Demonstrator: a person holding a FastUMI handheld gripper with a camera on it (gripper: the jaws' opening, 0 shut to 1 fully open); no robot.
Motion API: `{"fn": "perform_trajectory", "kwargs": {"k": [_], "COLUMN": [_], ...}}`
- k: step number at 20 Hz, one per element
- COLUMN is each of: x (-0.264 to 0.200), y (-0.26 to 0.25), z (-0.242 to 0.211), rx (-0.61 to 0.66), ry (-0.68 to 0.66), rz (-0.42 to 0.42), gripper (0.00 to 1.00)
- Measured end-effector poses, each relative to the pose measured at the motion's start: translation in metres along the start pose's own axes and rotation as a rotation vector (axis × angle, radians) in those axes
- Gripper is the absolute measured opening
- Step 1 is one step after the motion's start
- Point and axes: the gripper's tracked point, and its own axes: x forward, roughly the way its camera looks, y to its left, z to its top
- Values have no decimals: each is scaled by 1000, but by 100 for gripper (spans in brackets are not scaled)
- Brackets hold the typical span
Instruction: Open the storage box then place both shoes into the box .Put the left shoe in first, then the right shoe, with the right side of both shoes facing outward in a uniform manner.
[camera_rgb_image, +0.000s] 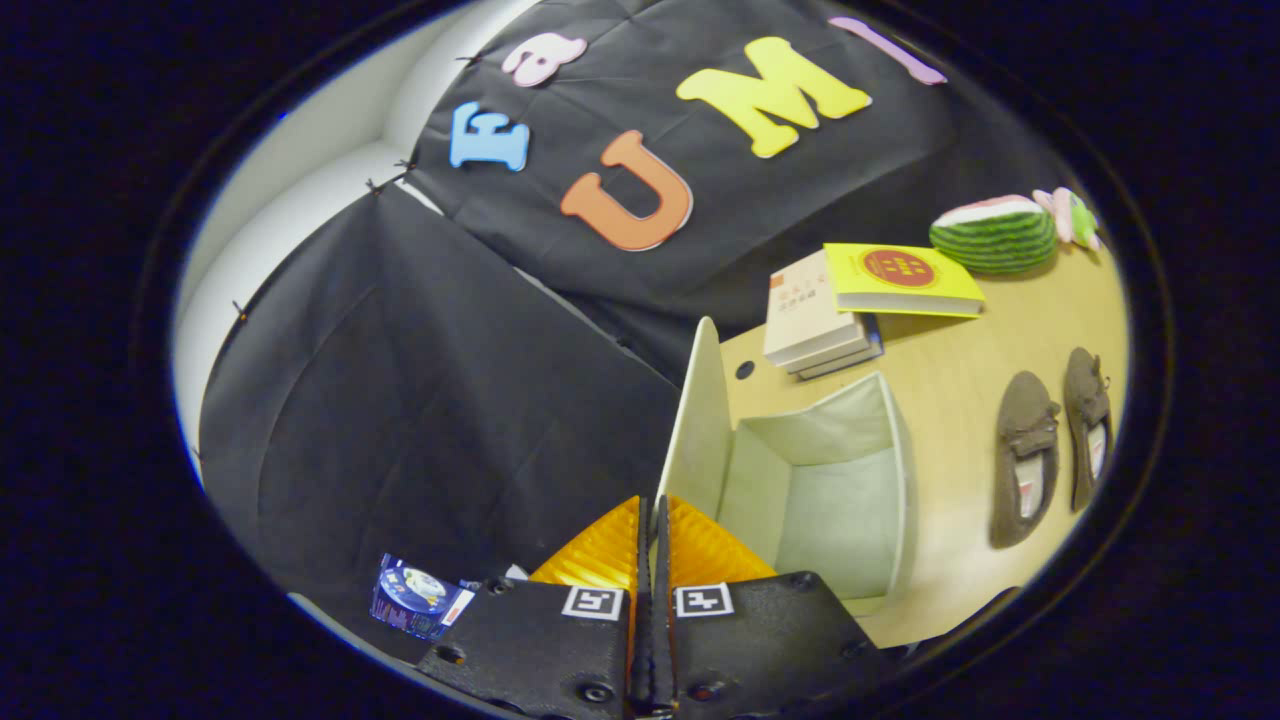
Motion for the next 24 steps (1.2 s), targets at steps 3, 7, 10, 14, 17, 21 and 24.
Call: {"fn": "perform_trajectory", "kwargs": {"k": [3,7,10,14,17,21,24], "x": [25,46,48,30,3,-33,-74], "y": [30,52,46,27,7,-34,-82], "z": [-16,-28,-27,0,22,41,57], "rx": [-61,-110,-134,-267,-381,-418,-440], "ry": [39,54,50,-51,-137,-185,-211], "rz": [20,39,8,-84,-174,-287,-391], "gripper": [6,17,45,76,93,100,100]}}
